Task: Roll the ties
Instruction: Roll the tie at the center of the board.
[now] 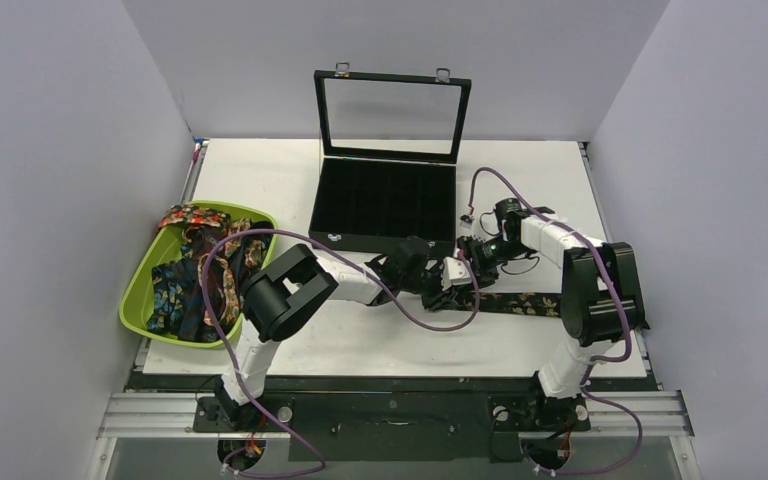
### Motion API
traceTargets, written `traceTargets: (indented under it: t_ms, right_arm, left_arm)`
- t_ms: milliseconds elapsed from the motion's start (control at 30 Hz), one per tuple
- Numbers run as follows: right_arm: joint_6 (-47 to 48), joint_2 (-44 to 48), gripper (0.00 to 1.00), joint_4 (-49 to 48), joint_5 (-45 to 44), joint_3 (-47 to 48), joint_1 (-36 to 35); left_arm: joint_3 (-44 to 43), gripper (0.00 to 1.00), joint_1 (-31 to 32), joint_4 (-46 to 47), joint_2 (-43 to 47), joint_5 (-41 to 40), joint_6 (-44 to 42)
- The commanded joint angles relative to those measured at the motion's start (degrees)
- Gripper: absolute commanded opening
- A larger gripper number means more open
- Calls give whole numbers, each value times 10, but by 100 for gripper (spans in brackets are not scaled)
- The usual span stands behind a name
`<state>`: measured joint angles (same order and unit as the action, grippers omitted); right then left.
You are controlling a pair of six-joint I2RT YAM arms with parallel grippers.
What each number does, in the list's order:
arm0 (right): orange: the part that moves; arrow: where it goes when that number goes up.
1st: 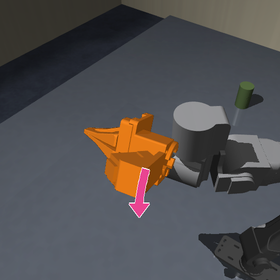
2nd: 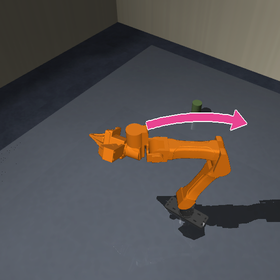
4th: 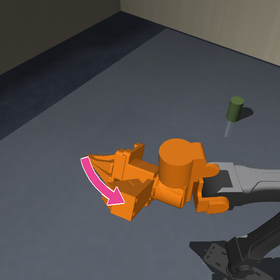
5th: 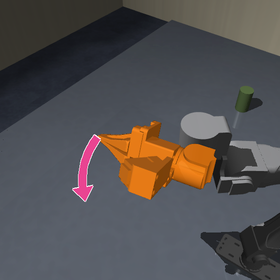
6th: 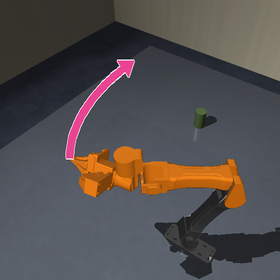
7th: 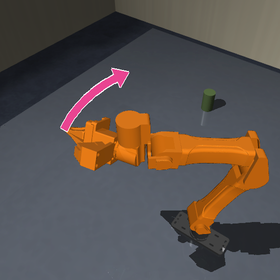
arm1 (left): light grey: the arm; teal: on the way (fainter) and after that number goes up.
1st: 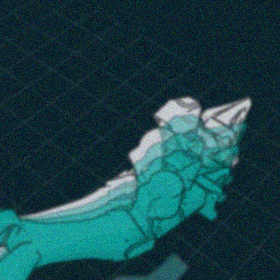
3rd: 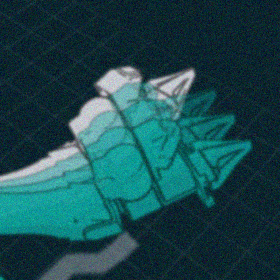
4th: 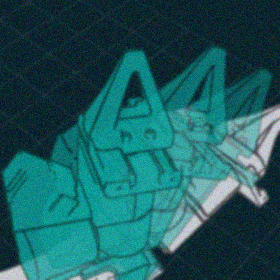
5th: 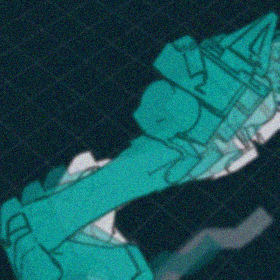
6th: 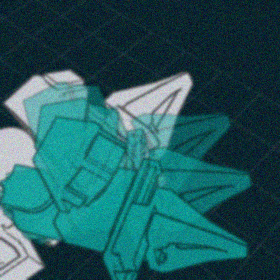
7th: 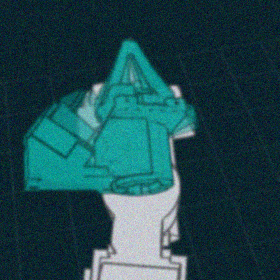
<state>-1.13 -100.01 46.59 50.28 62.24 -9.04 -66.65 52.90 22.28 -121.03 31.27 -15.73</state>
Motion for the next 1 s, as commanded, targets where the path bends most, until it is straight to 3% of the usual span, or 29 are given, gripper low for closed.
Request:
traceTargets:
  t_ms: [0, 100, 267, 433, 633, 967]
  right_arm:
    - [3, -9, 38, -10, -22, -2, -18]
    - [7, -29, 31, -10, -63, 4, -20]
    - [17, -45, 30, -10, -115, 11, -14]
    - [31, -47, 0, 2, -141, 14, -7]
    - [62, -50, 0, 32, -193, 14, 22]
    - [50, -81, 0, 37, -253, 28, 24]
  left_arm:
    - [11, 25, 2, -110, -16, -36, -17]
    - [12, 25, 2, -111, -14, -33, -18]
    - [16, 25, 2, -111, -10, -28, -18]
    - [18, 25, 1, -112, -7, -26, -18]
    - [26, 26, -5, -113, -1, -20, -23]
    - [40, 41, -9, -84, 28, 12, -27]
